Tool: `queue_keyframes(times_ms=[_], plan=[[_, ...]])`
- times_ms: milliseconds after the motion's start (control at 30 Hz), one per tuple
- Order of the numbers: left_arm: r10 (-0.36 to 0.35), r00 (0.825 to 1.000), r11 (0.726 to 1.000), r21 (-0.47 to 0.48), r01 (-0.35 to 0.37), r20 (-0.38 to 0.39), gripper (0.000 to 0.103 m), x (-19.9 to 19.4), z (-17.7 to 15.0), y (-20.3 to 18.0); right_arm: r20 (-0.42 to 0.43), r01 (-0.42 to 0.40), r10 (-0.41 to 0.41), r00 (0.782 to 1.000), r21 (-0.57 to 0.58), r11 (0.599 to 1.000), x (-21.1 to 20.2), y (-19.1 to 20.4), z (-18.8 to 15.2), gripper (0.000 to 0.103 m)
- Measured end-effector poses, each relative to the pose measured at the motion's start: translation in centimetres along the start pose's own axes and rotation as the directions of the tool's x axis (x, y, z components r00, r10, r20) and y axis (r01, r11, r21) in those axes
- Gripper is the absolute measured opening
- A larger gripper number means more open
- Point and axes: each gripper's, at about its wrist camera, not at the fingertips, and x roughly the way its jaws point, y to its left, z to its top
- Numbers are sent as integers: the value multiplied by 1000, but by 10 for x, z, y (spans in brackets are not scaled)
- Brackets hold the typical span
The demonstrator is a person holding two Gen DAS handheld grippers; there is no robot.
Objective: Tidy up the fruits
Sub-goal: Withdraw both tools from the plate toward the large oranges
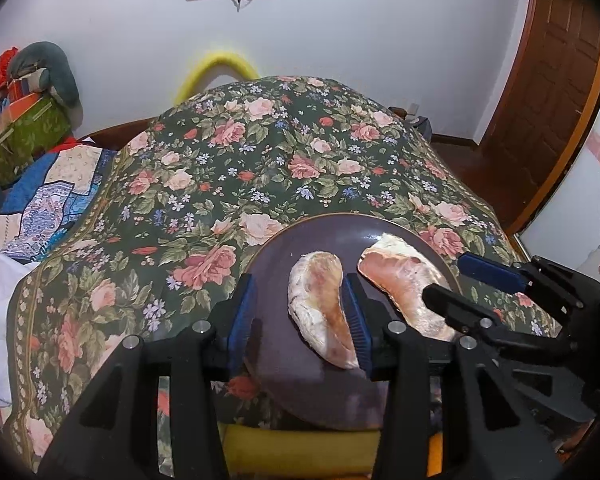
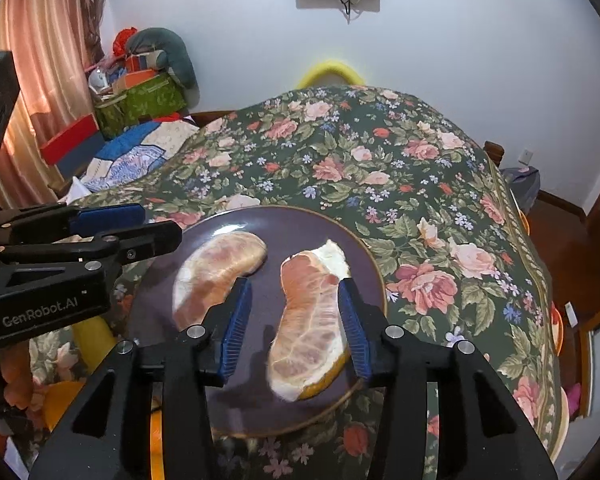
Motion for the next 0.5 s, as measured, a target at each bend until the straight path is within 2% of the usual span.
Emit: queue_keyframes(times_ms=[400, 500], plan=[[12, 998, 1000, 13, -13, 65, 44, -74, -19, -6, 66, 9, -10, 998, 10, 1000, -61, 12, -8, 44], [11, 997, 1000, 15, -12, 82, 47, -96, -27, -7, 81, 16, -17, 997, 10, 1000, -76, 16, -11, 44]])
